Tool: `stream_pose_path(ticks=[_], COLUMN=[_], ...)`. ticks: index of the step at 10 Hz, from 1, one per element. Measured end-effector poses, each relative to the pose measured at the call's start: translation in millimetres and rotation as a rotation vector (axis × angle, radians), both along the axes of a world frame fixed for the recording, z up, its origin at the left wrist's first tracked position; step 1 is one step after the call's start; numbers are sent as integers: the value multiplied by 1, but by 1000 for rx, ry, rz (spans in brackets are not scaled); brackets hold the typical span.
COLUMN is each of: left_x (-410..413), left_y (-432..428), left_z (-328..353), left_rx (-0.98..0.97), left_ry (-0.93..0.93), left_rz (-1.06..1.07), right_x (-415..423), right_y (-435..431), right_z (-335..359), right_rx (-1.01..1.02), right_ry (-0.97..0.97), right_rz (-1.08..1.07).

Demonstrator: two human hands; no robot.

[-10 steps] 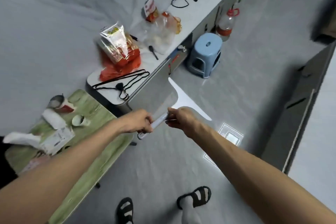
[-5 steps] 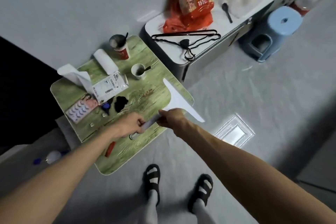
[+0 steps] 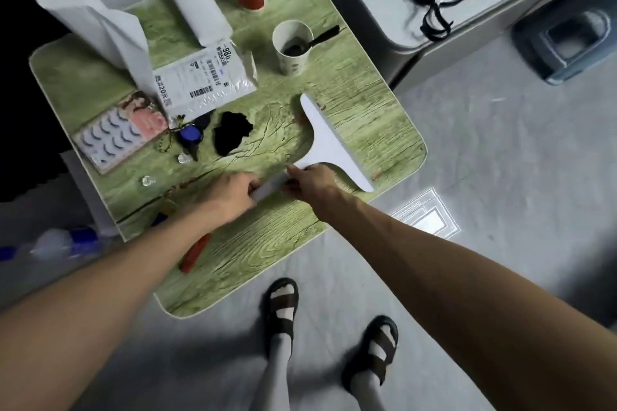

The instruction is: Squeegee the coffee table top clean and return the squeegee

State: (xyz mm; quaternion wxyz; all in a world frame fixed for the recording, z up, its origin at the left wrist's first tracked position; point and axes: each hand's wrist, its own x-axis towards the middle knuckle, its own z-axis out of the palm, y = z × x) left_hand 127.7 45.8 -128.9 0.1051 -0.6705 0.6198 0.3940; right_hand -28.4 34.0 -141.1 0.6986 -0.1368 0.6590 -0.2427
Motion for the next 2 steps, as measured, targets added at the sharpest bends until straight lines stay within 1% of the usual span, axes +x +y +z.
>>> stream_pose_path(ticks=[1,2], left_x=[1,-7], left_y=[-7,-18], left_z=[0,13], left_rx=[5,31], left_ry=[-43,-111], left_rz=[-38,-90], right_x=[-3,-23], right_y=[-1,0], right_z=[6,22], right_rx=[16,48], right_ry=[-75,-66], right_rz=[37,126])
